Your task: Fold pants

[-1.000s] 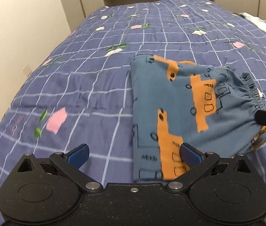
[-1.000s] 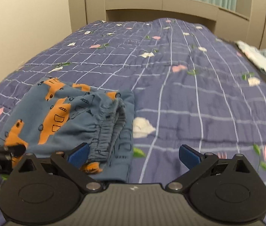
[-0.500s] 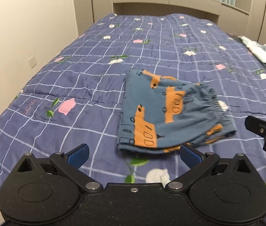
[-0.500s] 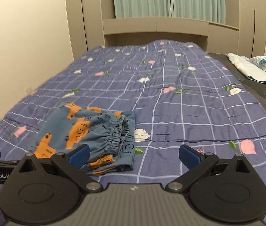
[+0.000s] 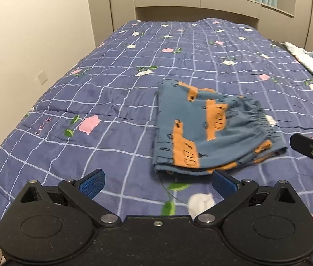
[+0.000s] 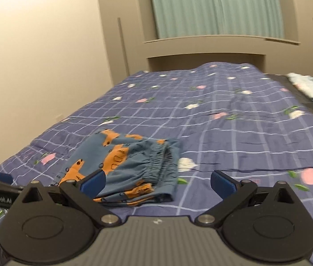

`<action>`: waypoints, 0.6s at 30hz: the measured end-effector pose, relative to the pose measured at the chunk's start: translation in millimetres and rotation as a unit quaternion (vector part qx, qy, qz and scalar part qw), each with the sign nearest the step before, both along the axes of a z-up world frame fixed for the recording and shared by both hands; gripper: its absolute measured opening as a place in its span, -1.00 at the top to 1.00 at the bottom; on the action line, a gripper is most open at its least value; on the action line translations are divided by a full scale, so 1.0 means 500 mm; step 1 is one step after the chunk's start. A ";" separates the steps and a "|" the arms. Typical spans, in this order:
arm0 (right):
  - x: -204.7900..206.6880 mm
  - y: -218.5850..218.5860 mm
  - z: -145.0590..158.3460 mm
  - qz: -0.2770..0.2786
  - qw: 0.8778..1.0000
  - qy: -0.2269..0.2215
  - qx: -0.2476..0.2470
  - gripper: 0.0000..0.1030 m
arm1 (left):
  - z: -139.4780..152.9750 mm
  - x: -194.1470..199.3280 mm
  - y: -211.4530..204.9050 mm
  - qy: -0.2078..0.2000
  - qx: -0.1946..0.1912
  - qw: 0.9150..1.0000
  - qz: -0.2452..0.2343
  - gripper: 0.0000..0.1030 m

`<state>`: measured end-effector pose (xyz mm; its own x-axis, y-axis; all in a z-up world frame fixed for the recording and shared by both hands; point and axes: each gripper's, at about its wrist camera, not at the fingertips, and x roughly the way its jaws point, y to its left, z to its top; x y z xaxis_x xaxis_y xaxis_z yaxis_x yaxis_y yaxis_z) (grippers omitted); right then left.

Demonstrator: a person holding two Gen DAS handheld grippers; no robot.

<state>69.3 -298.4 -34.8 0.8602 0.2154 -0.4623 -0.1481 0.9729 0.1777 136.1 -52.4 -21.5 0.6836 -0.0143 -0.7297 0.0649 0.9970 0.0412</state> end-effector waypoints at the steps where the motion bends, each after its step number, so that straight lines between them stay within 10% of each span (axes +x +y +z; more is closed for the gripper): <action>1: 0.012 0.000 -0.009 0.003 1.000 0.004 0.002 -1.00 | -0.004 0.009 0.005 0.001 0.000 1.000 0.004 -0.99; 18: 0.084 0.032 -0.080 0.019 0.999 0.030 -0.013 -1.00 | -0.039 0.103 0.034 0.010 -0.022 0.999 0.038 -0.99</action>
